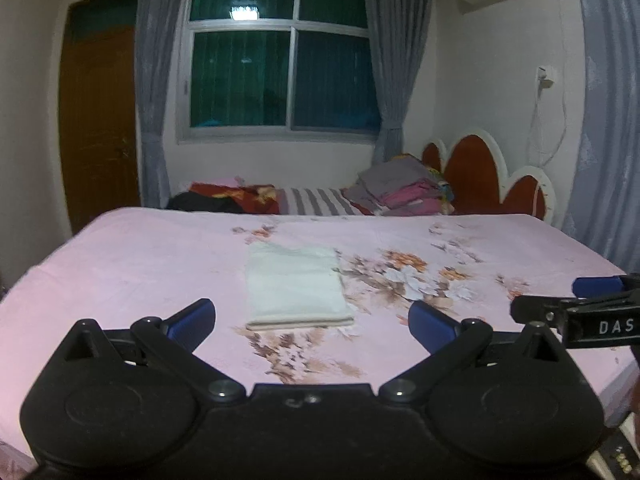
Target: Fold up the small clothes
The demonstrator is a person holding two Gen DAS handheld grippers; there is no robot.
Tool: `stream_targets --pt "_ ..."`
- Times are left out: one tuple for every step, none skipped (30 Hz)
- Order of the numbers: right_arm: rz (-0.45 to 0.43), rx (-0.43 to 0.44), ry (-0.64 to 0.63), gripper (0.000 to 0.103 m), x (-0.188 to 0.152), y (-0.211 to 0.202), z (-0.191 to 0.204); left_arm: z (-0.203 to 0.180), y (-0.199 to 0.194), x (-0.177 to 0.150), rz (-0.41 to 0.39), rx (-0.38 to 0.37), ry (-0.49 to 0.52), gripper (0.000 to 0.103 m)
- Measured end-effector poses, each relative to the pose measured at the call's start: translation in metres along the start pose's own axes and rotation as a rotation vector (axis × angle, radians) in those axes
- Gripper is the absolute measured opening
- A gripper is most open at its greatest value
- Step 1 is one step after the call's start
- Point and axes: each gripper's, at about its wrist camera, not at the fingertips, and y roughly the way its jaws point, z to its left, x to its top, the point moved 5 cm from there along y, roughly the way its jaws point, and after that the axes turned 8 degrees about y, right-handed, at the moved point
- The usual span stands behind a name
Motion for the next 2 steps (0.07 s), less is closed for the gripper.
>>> stream_targets --pt "0.002 0.001 -0.001 0.103 -0.0002 0.0006 0.0002 -0.0028 0.0009 -0.0002 0.005 0.001 -0.002 0.102" --pt "0.003 0.005 -0.002 0.103 0.0003 0.0002 -0.0004 -0.0053 0.0018 -0.0002 0.009 0.002 0.0 0.103"
